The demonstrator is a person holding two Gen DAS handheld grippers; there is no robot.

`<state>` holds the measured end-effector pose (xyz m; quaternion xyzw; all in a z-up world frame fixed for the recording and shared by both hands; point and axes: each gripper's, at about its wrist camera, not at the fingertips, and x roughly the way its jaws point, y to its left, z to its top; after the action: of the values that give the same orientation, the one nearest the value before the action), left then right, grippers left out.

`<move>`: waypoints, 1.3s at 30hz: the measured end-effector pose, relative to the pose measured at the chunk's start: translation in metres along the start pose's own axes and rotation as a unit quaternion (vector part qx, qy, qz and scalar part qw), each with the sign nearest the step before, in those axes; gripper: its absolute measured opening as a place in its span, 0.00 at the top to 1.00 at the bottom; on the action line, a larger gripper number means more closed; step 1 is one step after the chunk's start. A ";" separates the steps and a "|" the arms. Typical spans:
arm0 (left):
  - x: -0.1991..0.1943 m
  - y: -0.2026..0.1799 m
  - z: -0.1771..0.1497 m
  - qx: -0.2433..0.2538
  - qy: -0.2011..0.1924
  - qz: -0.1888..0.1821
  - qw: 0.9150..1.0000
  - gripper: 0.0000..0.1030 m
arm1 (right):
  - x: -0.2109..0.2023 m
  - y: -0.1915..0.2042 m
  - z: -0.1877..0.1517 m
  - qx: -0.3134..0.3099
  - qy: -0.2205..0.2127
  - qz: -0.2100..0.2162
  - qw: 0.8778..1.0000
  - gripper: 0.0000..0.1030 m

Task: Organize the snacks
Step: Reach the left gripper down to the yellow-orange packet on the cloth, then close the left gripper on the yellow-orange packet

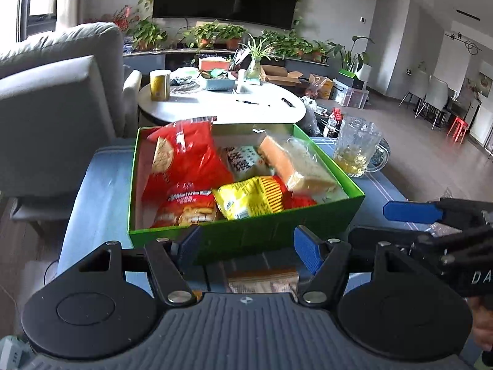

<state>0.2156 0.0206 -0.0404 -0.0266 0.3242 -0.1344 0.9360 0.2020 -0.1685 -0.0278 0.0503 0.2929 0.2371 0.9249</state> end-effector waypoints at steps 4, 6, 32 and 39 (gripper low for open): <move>-0.008 0.004 -0.009 0.002 0.000 0.005 1.000 0.38 | 0.002 0.008 -0.007 0.004 0.012 0.004 1.000 0.46; -0.010 0.007 -0.012 0.001 0.001 0.006 1.000 0.38 | 0.005 0.011 -0.009 0.004 0.019 0.000 1.000 0.46; -0.005 0.052 -0.071 -0.065 0.065 0.028 0.995 0.38 | 0.038 0.028 -0.047 0.025 0.101 -0.034 0.994 0.46; 0.016 0.044 -0.069 -0.021 0.086 0.032 0.996 0.29 | 0.039 0.024 -0.049 0.036 0.104 -0.038 0.993 0.46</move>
<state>0.1959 0.0611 -0.1102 -0.0244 0.4069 -0.0988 0.9078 0.1922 -0.1312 -0.0827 0.0474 0.3979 0.1952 0.8952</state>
